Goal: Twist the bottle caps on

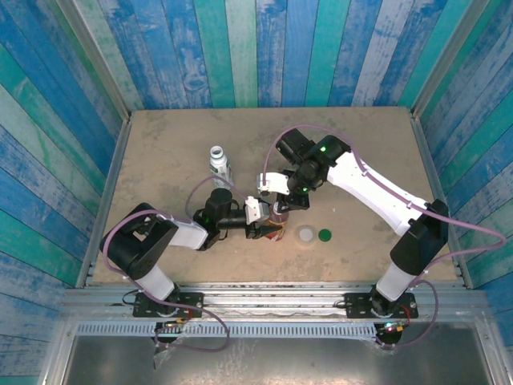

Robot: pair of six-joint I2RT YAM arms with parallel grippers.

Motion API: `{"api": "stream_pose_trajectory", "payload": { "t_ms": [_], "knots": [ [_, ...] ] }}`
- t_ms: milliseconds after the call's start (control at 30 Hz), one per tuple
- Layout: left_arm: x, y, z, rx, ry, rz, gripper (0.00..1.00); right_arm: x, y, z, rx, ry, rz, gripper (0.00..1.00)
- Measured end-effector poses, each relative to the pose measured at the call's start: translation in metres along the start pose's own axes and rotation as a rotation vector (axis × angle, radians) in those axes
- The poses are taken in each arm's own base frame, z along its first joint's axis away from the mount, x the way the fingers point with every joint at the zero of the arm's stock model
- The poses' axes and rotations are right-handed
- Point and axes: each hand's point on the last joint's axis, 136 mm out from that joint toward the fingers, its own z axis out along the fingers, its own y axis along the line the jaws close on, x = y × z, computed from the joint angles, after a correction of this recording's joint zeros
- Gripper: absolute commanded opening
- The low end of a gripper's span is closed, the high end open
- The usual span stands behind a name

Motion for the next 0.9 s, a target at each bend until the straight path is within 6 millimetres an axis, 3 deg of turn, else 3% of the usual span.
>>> {"api": "stream_pose_trajectory", "payload": {
  "t_ms": [367, 633, 900],
  "knots": [
    [0.0011, 0.0034, -0.0006, -0.016, 0.005, -0.017, 0.63, -0.0027, -0.0021, 0.0041, 0.074, -0.009, 0.134, 0.33],
    [0.0020, 0.0054, -0.0011, -0.026, 0.009, -0.035, 0.63, -0.0058, -0.0047, 0.0052, 0.266, -0.015, 0.469, 0.26],
    [0.0021, 0.0063, -0.0011, -0.031, 0.010, -0.044, 0.63, -0.0065, -0.0059, 0.0055, 0.403, -0.037, 0.790, 0.35]
  ]
}}
